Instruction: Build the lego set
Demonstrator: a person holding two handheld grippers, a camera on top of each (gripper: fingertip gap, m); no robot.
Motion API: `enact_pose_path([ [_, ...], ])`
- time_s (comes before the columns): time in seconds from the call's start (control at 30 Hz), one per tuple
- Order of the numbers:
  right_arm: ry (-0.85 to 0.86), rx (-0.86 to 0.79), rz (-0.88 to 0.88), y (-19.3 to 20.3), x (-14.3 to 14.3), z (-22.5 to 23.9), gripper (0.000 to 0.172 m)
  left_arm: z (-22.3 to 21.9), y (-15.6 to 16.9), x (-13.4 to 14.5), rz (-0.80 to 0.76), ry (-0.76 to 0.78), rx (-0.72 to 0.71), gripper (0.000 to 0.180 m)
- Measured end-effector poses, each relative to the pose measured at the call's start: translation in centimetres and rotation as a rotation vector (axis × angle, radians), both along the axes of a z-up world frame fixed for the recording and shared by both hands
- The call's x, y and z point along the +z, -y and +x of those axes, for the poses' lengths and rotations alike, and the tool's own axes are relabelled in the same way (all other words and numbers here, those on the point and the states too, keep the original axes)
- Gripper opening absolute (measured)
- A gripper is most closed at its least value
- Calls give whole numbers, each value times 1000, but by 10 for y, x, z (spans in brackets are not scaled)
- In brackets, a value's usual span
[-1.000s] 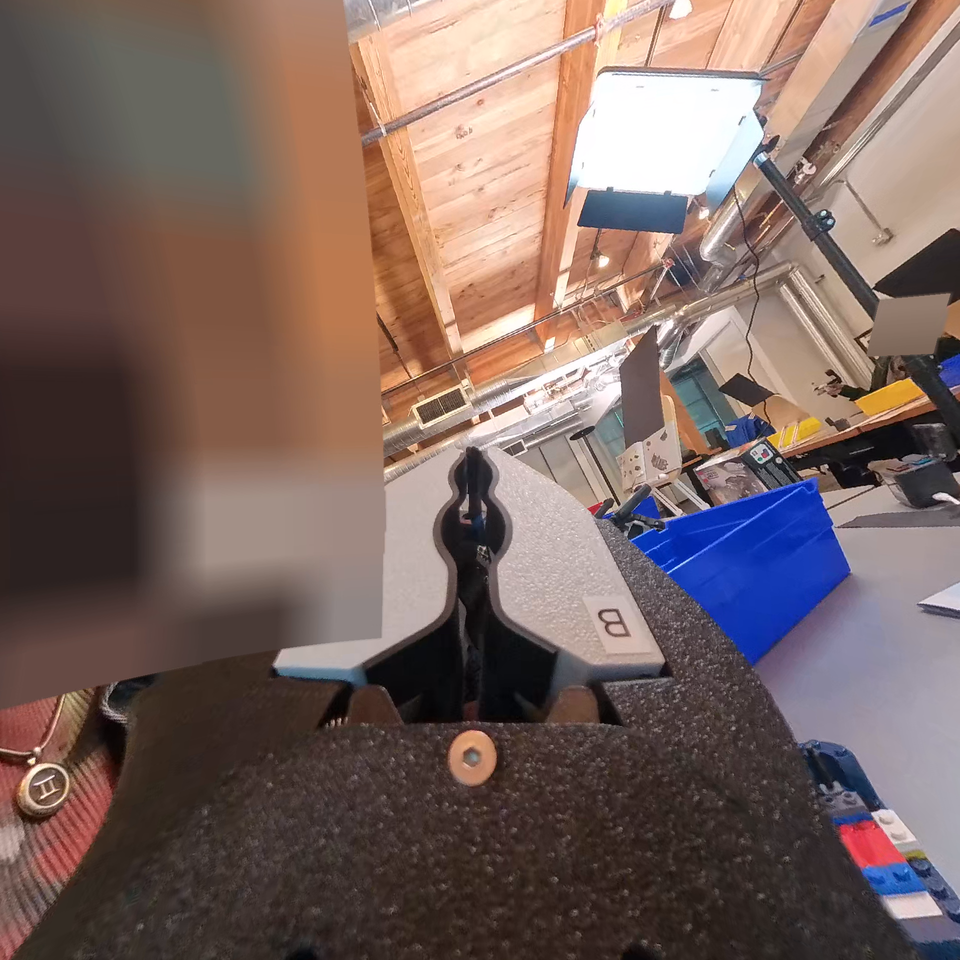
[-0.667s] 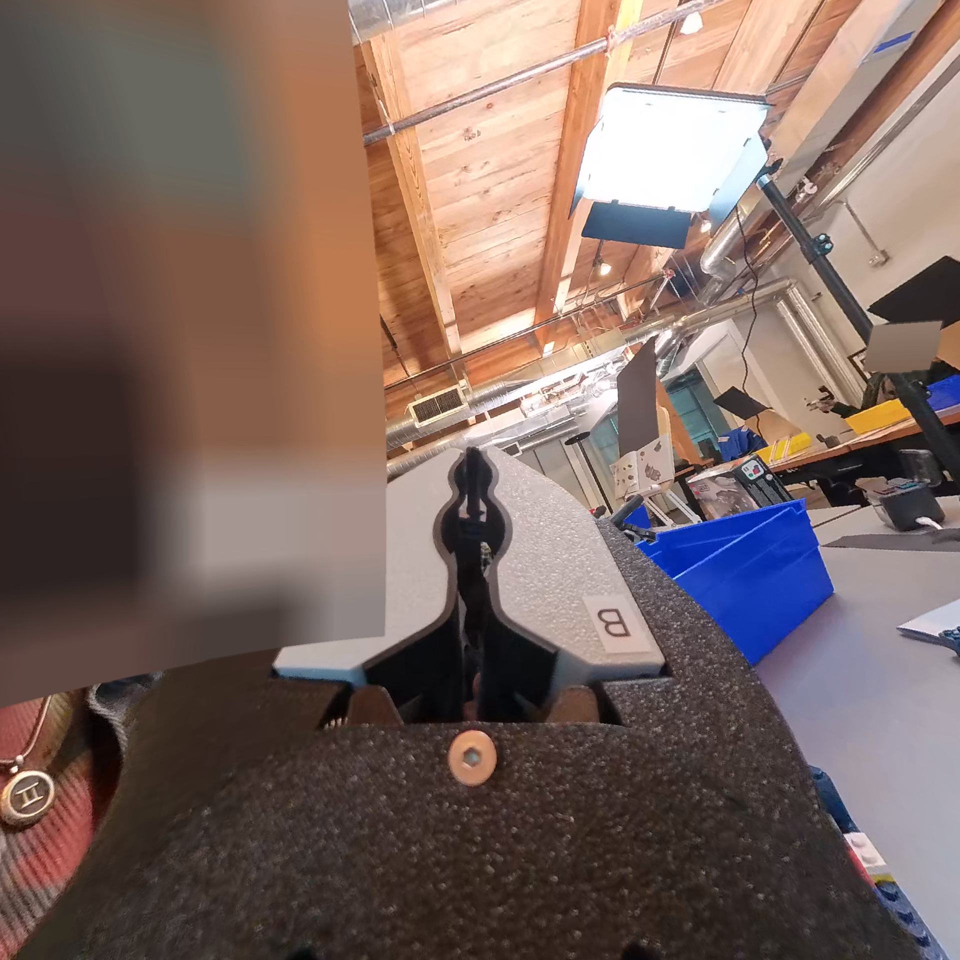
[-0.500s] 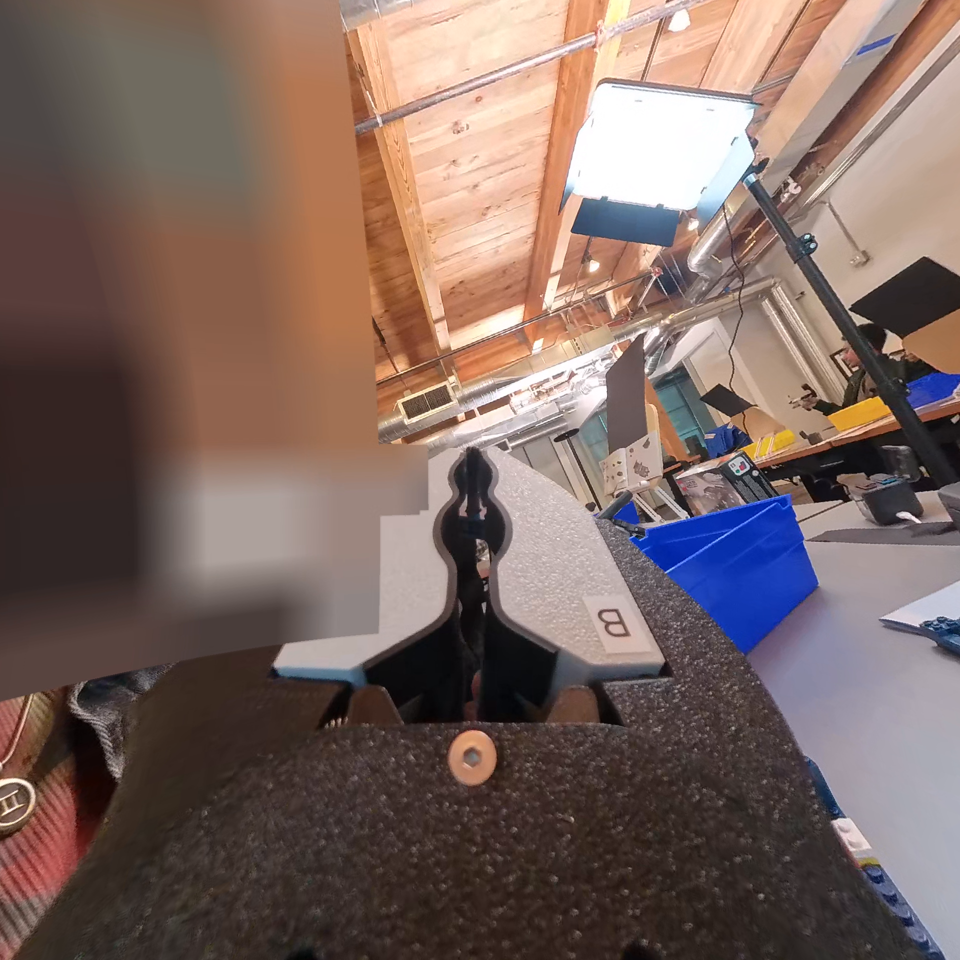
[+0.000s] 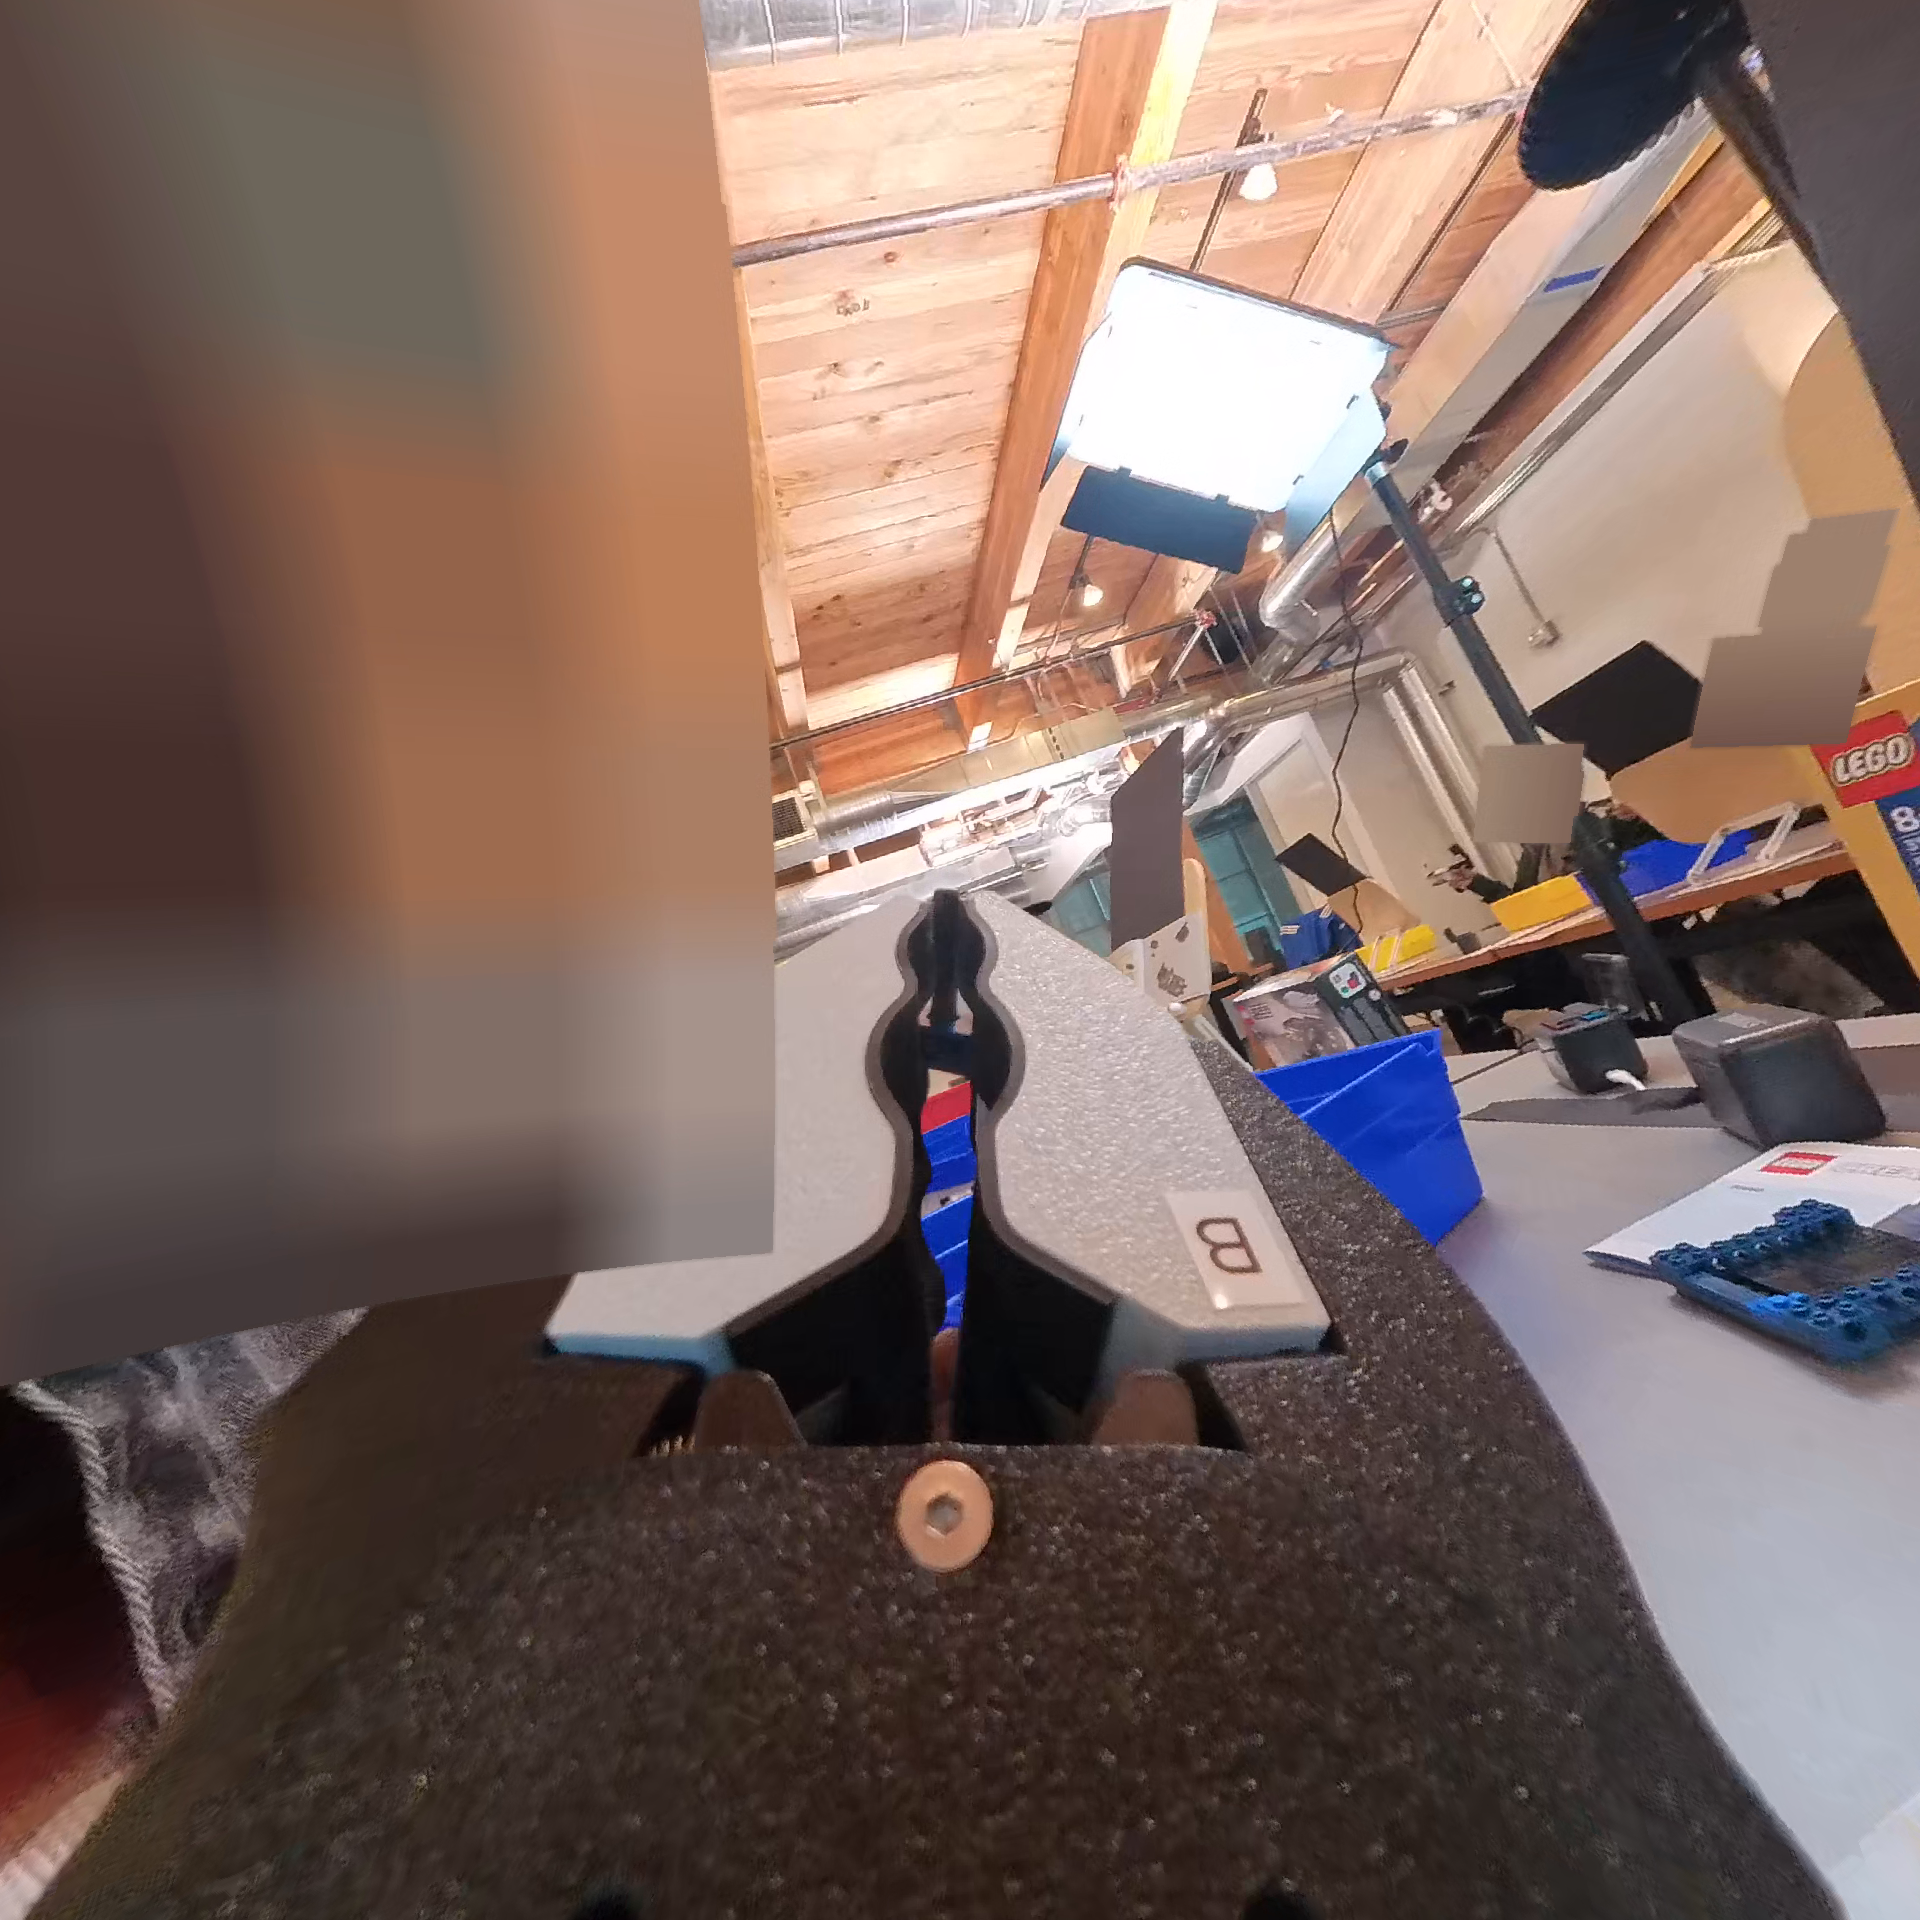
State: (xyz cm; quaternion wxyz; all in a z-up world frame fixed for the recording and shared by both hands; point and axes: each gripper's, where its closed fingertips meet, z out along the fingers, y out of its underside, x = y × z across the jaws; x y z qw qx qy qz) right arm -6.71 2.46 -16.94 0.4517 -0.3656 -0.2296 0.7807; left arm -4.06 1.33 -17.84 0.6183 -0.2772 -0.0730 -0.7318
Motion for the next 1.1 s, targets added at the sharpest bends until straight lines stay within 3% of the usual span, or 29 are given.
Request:
enact_pose_path([
  [0.63,42,-79,9,-6,-9,-3,5,-7,-7,-6,-43,65,19,16],
  [0.73,101,-102,52,-1,-22,-12,4,-24,-10,3,-36,170,42,16],
  [0.87,60,-89,76,-3,-7,-11,4,-19,-11,10,1,-92,162,16],
  [0.93,53,-76,37,-7,-12,-12,4,-22,-14,3,-25,-68,127,16],
  [1.1,97,-26,43,-8,-18,-8,3,-9,-12,-7,-33,-215,92,16],
])
